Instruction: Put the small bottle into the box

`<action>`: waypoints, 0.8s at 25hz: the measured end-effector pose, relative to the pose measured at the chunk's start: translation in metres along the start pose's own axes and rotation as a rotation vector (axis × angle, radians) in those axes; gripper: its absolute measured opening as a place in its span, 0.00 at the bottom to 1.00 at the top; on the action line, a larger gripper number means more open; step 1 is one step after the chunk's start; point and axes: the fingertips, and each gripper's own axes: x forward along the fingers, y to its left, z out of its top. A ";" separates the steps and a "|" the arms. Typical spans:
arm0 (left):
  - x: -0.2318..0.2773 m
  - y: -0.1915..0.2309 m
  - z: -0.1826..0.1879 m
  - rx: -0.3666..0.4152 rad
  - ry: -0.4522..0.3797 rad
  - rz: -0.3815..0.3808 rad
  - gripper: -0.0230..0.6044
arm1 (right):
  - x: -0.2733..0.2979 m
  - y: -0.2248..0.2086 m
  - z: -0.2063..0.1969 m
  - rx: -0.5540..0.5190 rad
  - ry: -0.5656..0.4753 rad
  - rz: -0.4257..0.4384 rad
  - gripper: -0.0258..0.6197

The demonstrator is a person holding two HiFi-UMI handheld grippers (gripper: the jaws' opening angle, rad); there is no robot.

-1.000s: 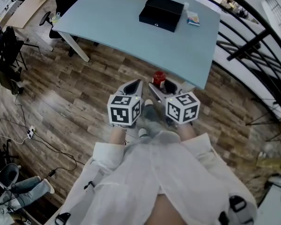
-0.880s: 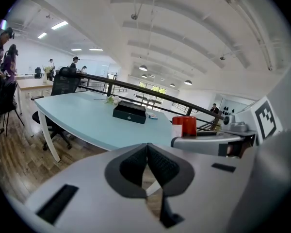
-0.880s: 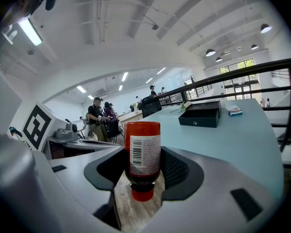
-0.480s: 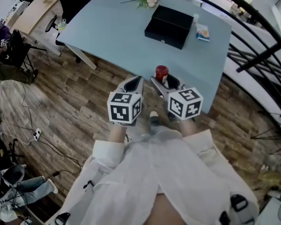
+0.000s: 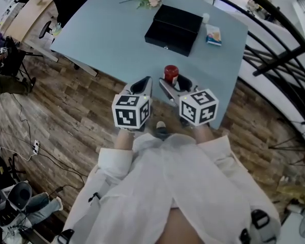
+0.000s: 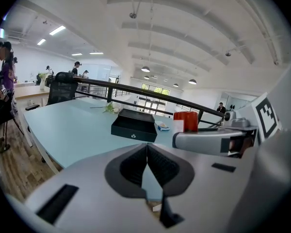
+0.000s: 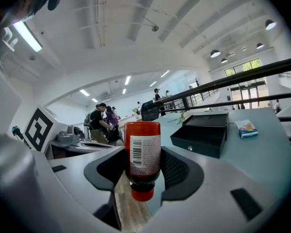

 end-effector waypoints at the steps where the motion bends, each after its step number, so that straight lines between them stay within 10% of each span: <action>1: 0.004 -0.001 0.001 0.001 0.003 -0.003 0.04 | 0.001 -0.003 0.001 0.002 0.002 -0.001 0.36; 20: 0.075 0.017 0.034 0.047 0.067 -0.116 0.04 | 0.027 -0.071 0.019 0.088 -0.020 -0.140 0.36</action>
